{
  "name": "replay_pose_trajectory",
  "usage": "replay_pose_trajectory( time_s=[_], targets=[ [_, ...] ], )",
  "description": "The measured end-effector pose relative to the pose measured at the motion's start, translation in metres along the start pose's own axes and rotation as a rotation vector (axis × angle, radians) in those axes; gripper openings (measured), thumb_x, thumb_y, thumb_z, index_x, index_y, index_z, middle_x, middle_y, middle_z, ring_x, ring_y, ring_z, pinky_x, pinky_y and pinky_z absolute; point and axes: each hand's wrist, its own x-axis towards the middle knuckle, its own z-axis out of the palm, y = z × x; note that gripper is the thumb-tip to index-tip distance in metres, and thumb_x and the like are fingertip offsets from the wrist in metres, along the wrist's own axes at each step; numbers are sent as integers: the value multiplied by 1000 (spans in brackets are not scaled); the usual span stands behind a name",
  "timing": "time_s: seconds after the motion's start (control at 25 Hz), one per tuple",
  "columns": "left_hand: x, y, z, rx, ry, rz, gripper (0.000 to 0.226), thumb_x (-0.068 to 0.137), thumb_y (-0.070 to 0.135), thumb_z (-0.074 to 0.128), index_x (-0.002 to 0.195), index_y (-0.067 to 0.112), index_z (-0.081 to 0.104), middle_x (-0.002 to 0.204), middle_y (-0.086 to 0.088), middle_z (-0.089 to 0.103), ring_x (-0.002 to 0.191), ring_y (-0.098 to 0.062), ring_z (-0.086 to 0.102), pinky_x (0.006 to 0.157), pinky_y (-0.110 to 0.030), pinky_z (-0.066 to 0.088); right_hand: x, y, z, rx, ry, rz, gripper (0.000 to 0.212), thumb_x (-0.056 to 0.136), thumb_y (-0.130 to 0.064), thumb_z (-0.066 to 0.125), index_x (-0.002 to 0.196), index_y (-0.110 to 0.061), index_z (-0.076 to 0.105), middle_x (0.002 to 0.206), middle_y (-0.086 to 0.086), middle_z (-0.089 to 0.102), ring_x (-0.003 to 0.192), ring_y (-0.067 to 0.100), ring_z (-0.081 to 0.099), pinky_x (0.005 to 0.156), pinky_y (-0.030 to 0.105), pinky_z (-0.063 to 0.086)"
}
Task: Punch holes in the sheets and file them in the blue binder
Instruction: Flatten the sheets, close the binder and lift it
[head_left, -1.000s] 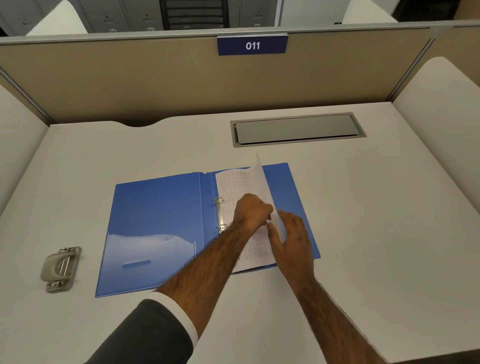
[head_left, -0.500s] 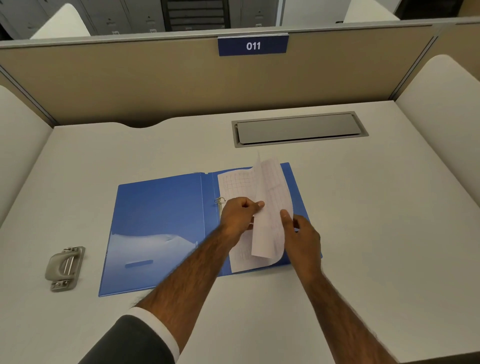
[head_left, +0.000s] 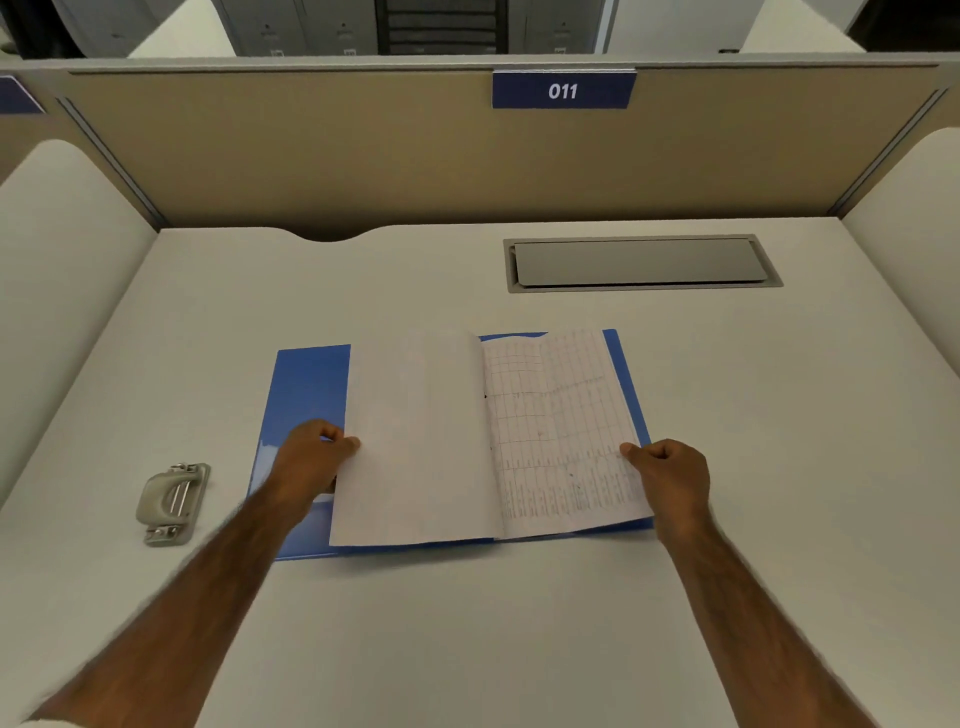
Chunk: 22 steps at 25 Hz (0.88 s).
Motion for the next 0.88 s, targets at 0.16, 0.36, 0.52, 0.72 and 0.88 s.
replay_pose_trajectory(
  time_s=[0.16, 0.36, 0.52, 0.72, 0.88],
  targets=[
    [9, -17, -13, 137, 108, 15, 20, 87, 13, 67, 74, 10, 52, 80, -14, 59, 76, -32, 58, 68, -47, 55, 0, 4, 5, -54, 42, -7, 32, 85, -26, 72, 66, -5, 58, 68, 8, 62, 58, 19, 52, 52, 25, 37],
    [10, -18, -11, 355, 162, 132, 23, 88, 11, 62, 71, 10, 47, 68, -4, 49, 61, -16, 44, 51, -27, 36, 0, 6, 6, -147, 77, -47, 32, 86, -29, 71, 63, -9, 59, 66, 7, 63, 57, 21, 55, 52, 26, 40],
    [10, -16, -5, 427, 195, 170, 28, 89, 9, 58, 67, 13, 42, 63, -2, 45, 57, -13, 41, 49, -26, 32, -2, 3, 9, -179, 151, -91, 22, 83, -26, 74, 77, -11, 59, 75, 2, 63, 66, 21, 61, 60, 29, 46],
    [9, -18, -4, 450, 202, 171, 27, 90, 13, 59, 69, 14, 42, 64, -3, 47, 59, -14, 43, 50, -26, 32, -17, -12, 8, -266, 245, -252, 22, 84, -24, 72, 71, -16, 57, 75, 3, 58, 69, 22, 59, 62, 32, 48],
    [6, -17, -3, 462, 198, 143, 20, 92, 18, 59, 78, 13, 45, 74, -7, 54, 64, -17, 48, 56, -30, 37, -52, -45, 15, -526, 399, -449, 13, 87, -28, 66, 85, -16, 62, 88, 5, 57, 82, 22, 55, 71, 41, 50]
  ],
)
